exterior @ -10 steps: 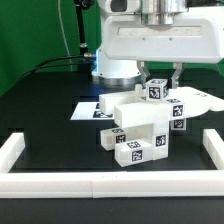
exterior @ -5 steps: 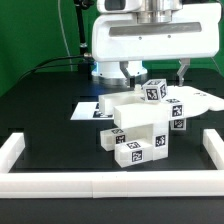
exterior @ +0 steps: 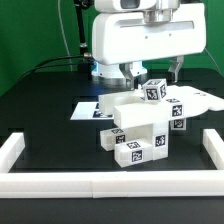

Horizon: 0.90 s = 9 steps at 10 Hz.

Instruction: Assemble chair

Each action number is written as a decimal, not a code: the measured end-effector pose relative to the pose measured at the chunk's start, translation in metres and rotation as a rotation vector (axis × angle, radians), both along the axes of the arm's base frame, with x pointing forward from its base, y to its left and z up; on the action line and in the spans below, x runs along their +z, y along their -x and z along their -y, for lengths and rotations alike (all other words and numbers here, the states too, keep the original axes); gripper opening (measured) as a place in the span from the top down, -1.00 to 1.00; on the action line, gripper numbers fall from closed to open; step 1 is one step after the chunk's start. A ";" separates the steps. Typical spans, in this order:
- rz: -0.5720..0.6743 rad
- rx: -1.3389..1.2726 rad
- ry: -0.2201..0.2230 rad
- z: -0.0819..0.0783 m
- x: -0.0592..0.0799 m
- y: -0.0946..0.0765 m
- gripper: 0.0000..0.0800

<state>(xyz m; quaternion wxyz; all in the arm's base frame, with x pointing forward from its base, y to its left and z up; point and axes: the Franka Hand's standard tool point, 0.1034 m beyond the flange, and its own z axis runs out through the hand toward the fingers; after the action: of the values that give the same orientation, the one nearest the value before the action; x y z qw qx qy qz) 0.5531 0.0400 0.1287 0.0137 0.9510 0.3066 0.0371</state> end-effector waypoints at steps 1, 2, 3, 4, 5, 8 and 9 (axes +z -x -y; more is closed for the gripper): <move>0.004 0.081 0.008 0.000 0.000 -0.002 -0.62; 0.003 0.112 0.012 0.001 -0.001 -0.003 -0.62; 0.003 0.095 0.010 0.002 -0.001 -0.003 -0.62; 0.003 0.080 0.009 0.002 -0.001 -0.003 -0.33; 0.003 0.080 0.009 0.002 -0.001 -0.003 -0.33; 0.004 -0.110 -0.009 0.001 -0.001 -0.003 0.30; 0.004 -0.201 -0.018 0.001 -0.001 -0.003 0.30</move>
Offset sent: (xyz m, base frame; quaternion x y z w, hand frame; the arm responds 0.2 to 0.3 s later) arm 0.0000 0.0000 0.0000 0.0000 0.0000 0.0650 0.9979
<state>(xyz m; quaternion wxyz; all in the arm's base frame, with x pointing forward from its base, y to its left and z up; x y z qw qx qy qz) 0.5558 0.0388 0.1279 0.0096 0.9770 0.2091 0.0402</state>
